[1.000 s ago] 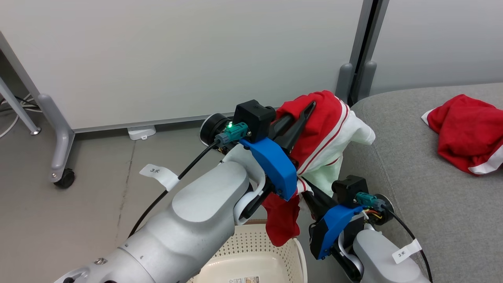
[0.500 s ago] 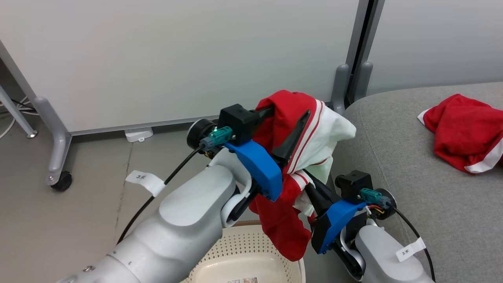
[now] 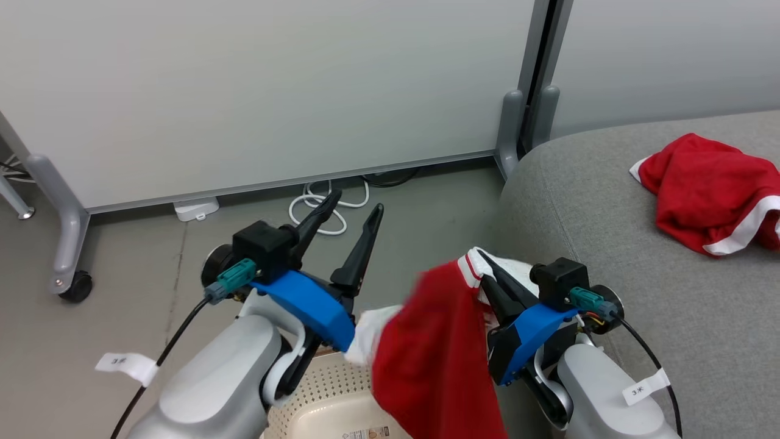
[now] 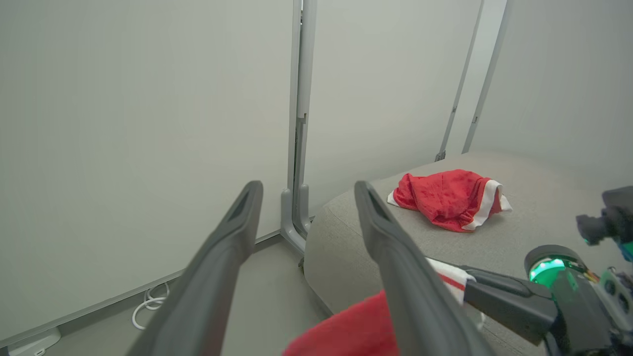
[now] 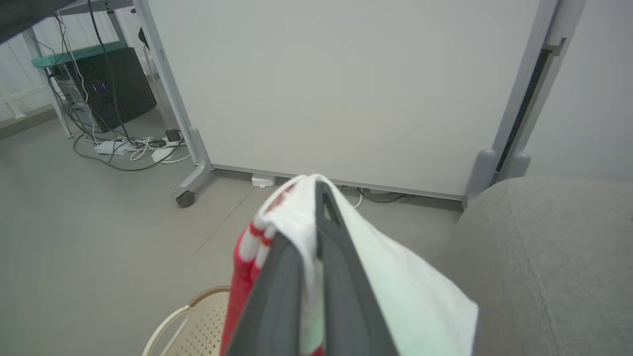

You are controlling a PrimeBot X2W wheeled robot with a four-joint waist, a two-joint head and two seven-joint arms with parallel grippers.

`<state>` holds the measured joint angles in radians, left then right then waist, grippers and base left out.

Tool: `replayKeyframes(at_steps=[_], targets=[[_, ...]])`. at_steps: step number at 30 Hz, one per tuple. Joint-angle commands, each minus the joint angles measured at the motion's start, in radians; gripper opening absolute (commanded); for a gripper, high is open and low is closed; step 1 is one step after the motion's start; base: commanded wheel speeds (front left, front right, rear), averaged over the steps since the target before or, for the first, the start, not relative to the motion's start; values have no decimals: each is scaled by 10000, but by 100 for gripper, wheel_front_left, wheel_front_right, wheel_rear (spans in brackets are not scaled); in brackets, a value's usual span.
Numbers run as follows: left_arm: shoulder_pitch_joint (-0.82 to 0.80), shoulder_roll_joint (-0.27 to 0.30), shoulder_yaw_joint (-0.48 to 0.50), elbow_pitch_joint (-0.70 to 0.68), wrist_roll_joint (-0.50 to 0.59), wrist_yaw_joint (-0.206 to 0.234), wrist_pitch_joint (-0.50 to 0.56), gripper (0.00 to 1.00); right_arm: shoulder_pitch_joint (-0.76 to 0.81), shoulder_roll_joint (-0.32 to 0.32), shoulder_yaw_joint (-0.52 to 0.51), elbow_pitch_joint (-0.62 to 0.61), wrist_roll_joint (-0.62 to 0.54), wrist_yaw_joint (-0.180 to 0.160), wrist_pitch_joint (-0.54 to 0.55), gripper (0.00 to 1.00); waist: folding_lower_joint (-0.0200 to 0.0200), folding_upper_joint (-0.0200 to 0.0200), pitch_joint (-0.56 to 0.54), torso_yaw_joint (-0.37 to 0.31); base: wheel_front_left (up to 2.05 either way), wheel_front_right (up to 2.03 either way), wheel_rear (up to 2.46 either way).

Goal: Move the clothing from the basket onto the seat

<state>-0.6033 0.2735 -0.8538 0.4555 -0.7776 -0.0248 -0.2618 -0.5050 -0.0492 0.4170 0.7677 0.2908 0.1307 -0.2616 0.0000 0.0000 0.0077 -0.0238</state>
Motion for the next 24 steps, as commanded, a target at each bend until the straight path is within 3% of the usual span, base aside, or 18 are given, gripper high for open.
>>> replayKeyframes(at_steps=[1, 11, 15, 24], targets=[[210, 82, 127, -122, 73, 92, -45, 100, 133, -22, -32, -68, -52, 1, -49, 0, 0, 0, 8, -42, 0, 0, 0], [3210, 1034, 2791, -2367, 1192, 655, -36, 100, 335, -22, -223, -1218, -259, 1, -45, 0, 0, 0, 272, -1186, 0, 0, 0], [4215, 1122, 3700, -2737, 1543, 617, -37, 100, 456, -21, -351, -1762, -419, 3, -43, 0, 0, 0, 438, -1816, 0, 0, 0], [5461, 714, 5275, -3305, 2248, 670, -37, 100, 1068, -21, -1062, -3288, -409, 1, 280, 0, 0, 0, 831, -3409, 0, 0, 0]])
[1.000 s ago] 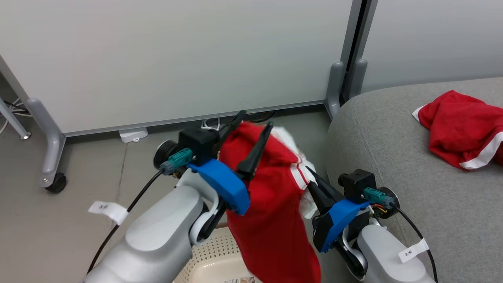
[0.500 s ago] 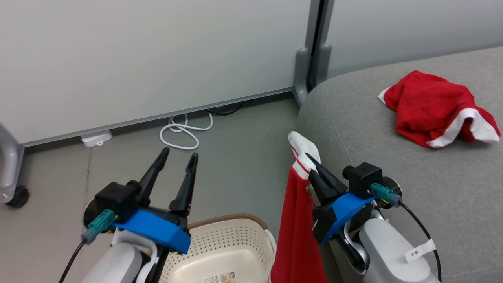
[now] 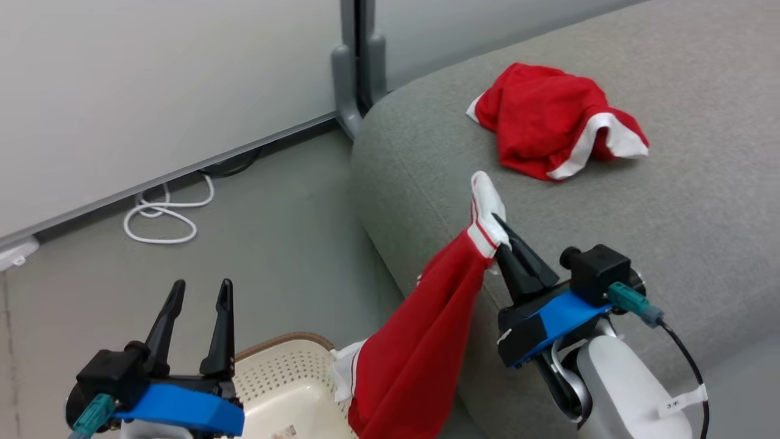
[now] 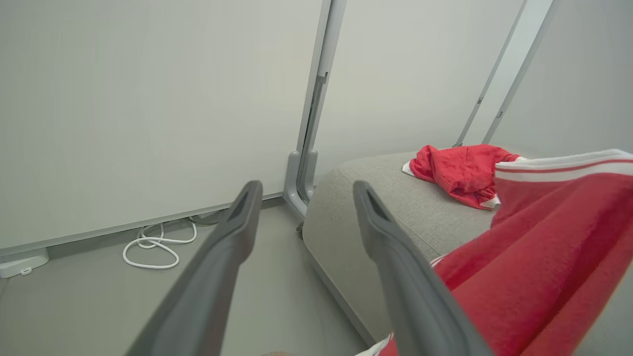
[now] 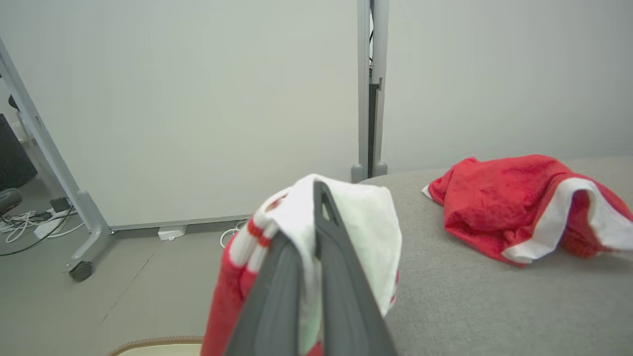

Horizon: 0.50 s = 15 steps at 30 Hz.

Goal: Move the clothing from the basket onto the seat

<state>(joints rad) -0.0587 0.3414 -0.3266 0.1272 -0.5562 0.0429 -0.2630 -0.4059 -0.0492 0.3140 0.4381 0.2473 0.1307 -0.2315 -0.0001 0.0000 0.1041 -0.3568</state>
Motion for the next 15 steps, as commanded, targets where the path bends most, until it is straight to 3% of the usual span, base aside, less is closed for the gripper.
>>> replayKeyframes(at_steps=[1, 10, 15], targets=[[84, -2, 127, -59, 108, -44, -25, 100, 148, -21, -142, -181, 0, 1, 30, 0, 1, 0, -92, -249, 0, 0, 0], [222, -187, 718, -169, 614, -279, -26, 100, 1068, -16, -1033, -1899, -146, 3, 535, 0, 1, 0, 236, -1540, 0, 0, 0], [105, -229, 778, -49, 773, -439, -26, 100, 1407, -13, -1302, -2423, -156, 3, 738, 0, 1, 0, 344, -1813, 0, 0, 0]])
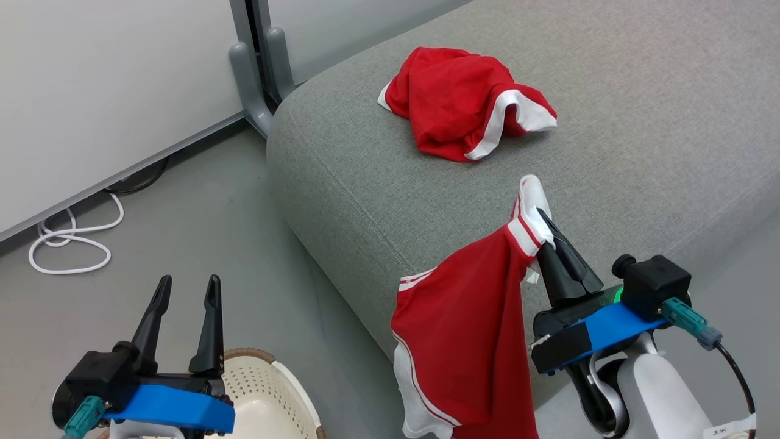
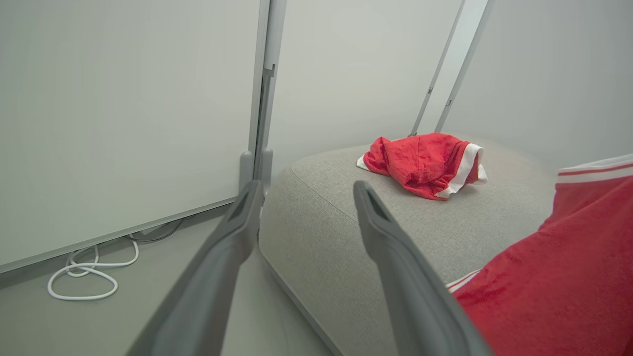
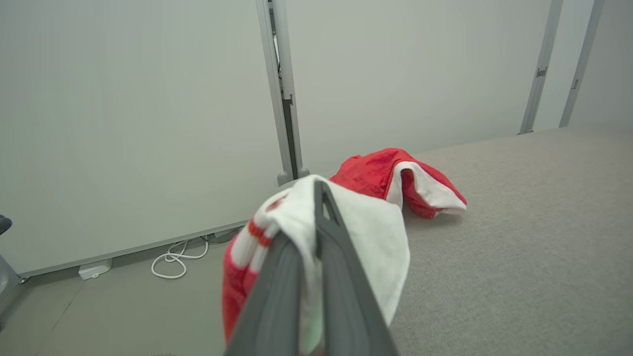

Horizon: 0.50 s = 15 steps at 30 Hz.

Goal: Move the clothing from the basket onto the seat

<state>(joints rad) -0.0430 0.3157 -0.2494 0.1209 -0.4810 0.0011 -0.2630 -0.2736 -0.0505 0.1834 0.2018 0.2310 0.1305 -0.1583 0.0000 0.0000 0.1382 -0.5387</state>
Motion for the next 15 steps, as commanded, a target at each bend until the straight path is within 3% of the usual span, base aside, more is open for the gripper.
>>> replayKeyframes(at_steps=[1, 6, 15], targets=[[-104, 17, -19, 69, 49, -60, -26, 100, 125, 2, -41, -134, 15, 5, 37, 0, 0, 0, 26, -2, 0, 0, 0], [-222, -47, -49, 239, 139, -124, -26, 100, 97, -1, -34, -258, 83, 5, 210, 0, 0, 0, 115, 0, 0, 0, 0], [-500, 181, -88, 169, 241, -164, 95, 100, -1062, 3, -231, -737, 258, 5, 799, 0, 0, 0, 816, 595, 0, 0, 0]])
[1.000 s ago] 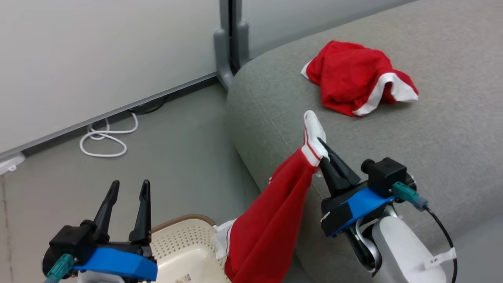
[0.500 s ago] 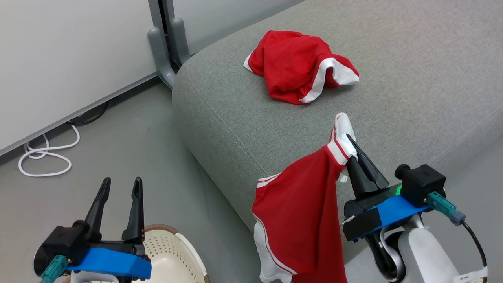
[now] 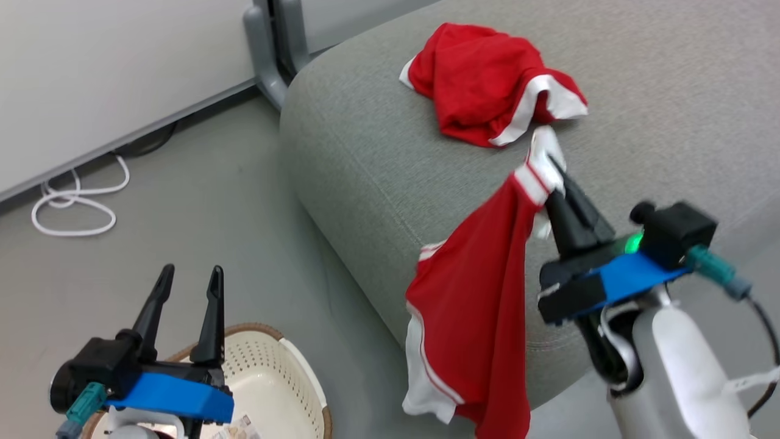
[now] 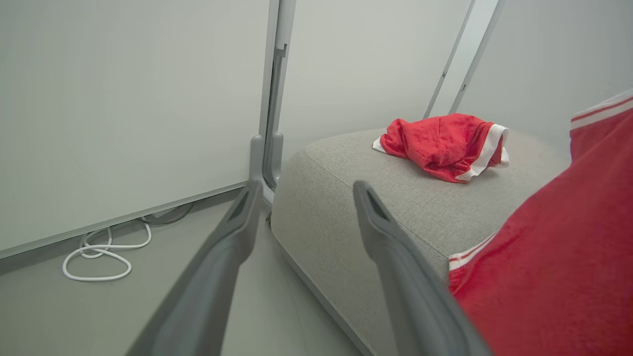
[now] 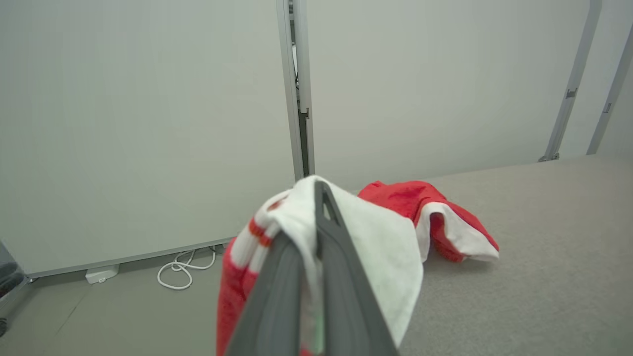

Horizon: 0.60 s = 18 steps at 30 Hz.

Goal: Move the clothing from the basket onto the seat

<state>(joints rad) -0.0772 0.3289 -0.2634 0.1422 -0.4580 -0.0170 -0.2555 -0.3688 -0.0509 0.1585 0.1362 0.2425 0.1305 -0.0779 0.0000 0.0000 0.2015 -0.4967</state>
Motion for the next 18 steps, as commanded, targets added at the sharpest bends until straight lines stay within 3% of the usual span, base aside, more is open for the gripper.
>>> replayKeyframes(at_steps=[1, 8, 13, 18], targets=[[-222, 55, 59, -88, 9, 41, 56, 100, -327, 4, -52, -233, 347, 5, 61, 0, 0, 0, 315, 251, 0, 0, 0], [-1026, 291, -25, -605, 235, -25, 284, 100, -2432, -79, -1069, -1684, 1341, 5, 1229, 0, 0, 0, 1724, 816, 0, 0, 0], [-1622, 668, 108, -1220, 420, 13, 498, 100, -4650, -783, -2329, -2432, 1441, 5, 2304, 0, 0, 0, 2985, 984, 0, 0, 0], [-2018, 916, 157, -1826, 573, 46, 686, 100, -6554, -1465, -3841, -2268, 1218, 5, 2840, 0, 0, 0, 3886, 1093, 0, 0, 0]])
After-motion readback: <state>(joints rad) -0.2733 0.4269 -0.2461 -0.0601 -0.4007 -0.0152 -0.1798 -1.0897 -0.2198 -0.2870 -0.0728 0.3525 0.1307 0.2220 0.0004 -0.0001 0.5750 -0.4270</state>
